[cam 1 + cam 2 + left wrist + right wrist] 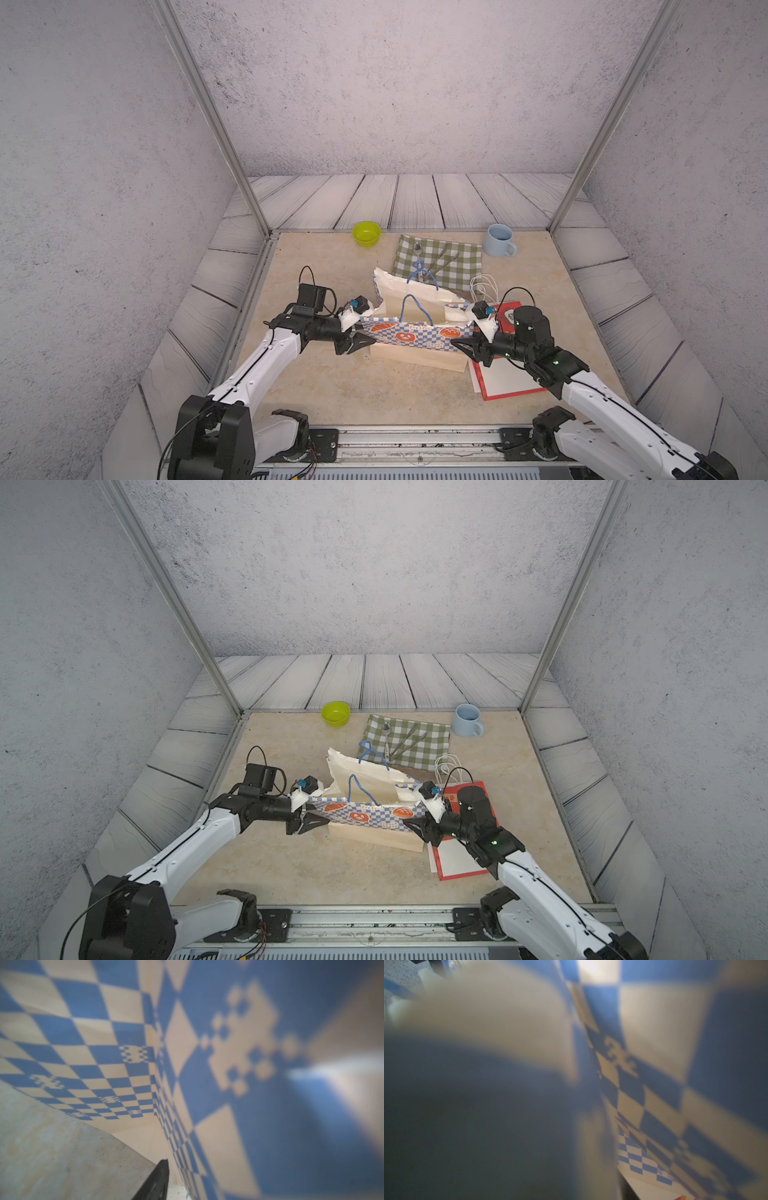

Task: Put away the paper bag
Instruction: Press the paper bag at the center of the board.

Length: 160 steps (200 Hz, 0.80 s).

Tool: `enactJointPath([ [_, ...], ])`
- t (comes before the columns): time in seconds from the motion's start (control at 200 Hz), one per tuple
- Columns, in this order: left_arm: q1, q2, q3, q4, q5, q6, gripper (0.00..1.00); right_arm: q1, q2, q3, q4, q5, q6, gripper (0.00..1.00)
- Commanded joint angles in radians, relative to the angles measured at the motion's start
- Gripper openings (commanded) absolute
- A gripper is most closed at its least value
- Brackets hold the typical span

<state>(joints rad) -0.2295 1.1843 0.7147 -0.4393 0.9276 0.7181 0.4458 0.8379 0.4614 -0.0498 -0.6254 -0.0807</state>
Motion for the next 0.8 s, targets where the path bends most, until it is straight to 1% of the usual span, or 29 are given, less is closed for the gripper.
enactJointPath([
  [0.0, 0.009, -0.044, 0.034, 0.018, -0.055, -0.028, 0.54, -0.002, -0.028, 0.027, 0.025, 0.001, 0.011, 0.51],
  [0.075, 0.033, -0.091, 0.024, 0.061, -0.06, -0.058, 0.55, -0.002, -0.078, 0.007, 0.019, 0.045, 0.02, 0.53],
  [0.135, 0.049, -0.122, 0.013, 0.102, -0.064, -0.089, 0.54, -0.002, -0.127, -0.011, 0.013, 0.09, 0.023, 0.55],
  [0.255, 0.059, -0.156, -0.001, 0.165, -0.055, -0.135, 0.47, -0.002, -0.203, -0.022, -0.035, 0.155, 0.007, 0.58],
  [0.38, 0.061, -0.14, -0.013, 0.218, 0.009, -0.171, 0.4, -0.003, -0.235, -0.005, -0.097, 0.182, -0.021, 0.58],
  [0.44, 0.061, -0.126, -0.02, 0.235, 0.037, -0.166, 0.37, -0.002, -0.24, 0.01, -0.125, 0.199, -0.036, 0.6],
  [0.52, 0.061, -0.113, -0.017, 0.231, 0.048, -0.158, 0.32, -0.003, -0.245, 0.037, -0.159, 0.244, -0.063, 0.68],
  [0.595, 0.06, -0.112, -0.013, 0.225, 0.044, -0.149, 0.29, -0.003, -0.256, 0.068, -0.187, 0.297, -0.089, 0.78],
  [0.656, 0.061, -0.113, -0.014, 0.222, 0.039, -0.147, 0.27, -0.003, -0.257, 0.094, -0.205, 0.311, -0.11, 0.85],
  [0.726, 0.061, -0.115, -0.016, 0.221, 0.035, -0.144, 0.27, -0.003, -0.235, 0.127, -0.225, 0.262, -0.143, 0.92],
  [0.796, 0.06, -0.114, -0.021, 0.223, 0.028, -0.145, 0.27, -0.003, -0.173, 0.17, -0.258, 0.191, -0.193, 0.96],
])
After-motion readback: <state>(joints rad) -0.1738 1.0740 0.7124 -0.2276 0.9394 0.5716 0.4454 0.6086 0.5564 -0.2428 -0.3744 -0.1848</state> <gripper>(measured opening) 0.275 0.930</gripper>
